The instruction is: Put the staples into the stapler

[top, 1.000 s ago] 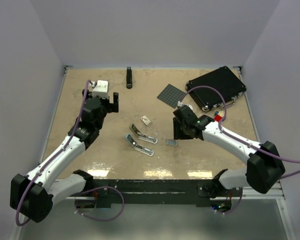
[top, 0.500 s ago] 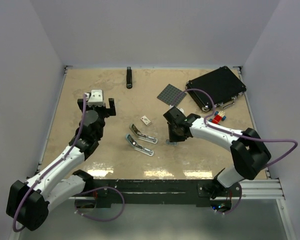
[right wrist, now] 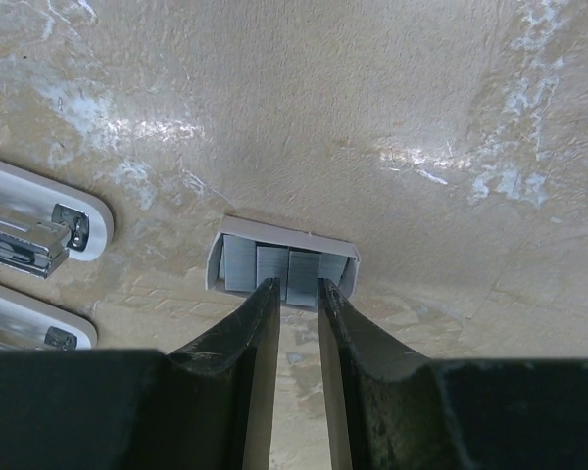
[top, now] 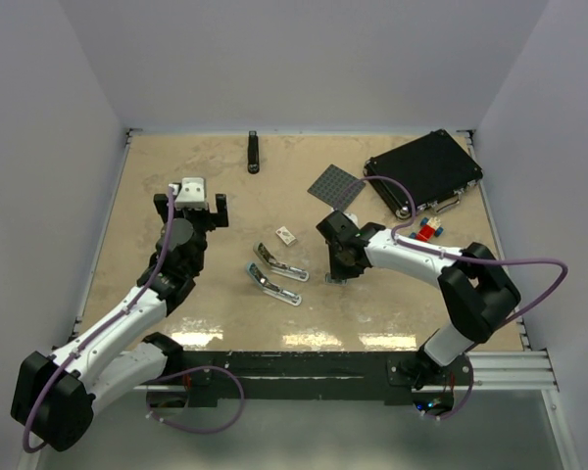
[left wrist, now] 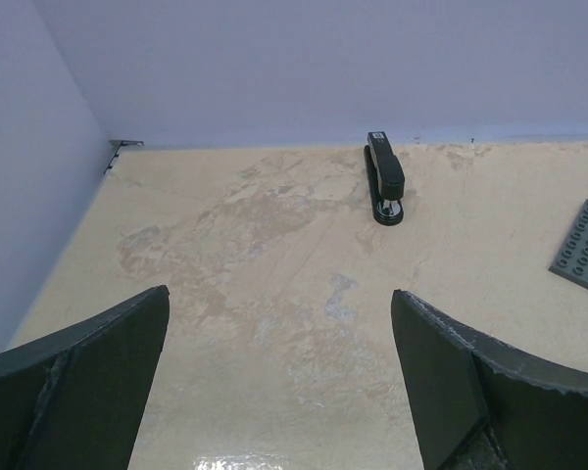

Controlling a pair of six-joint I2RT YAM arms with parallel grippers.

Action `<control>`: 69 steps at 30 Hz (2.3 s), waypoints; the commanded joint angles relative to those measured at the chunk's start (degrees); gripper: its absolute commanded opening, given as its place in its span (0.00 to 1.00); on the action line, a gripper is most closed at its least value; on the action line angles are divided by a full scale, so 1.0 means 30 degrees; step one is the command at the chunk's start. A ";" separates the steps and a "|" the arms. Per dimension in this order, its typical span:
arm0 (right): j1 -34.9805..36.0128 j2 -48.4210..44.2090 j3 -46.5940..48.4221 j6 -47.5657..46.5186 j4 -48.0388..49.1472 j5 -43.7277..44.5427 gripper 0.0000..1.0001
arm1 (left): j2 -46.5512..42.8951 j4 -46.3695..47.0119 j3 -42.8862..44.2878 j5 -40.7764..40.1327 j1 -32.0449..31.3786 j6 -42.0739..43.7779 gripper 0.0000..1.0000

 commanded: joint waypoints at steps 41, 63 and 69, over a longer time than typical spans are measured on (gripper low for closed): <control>0.0048 -0.1313 0.1097 0.0005 -0.2042 0.1851 0.09 | -0.0460 0.1221 -0.0257 0.0341 -0.0324 0.0467 1.00; -0.2560 0.5539 0.4087 -0.2428 -0.2752 0.9530 0.13 | -0.1075 0.1309 -0.0374 0.0341 -0.0647 0.0526 1.00; -0.1917 0.6390 0.4320 -0.2165 -0.2663 0.9355 0.22 | -0.1250 0.1368 -0.0432 0.0487 -0.0647 0.0526 1.00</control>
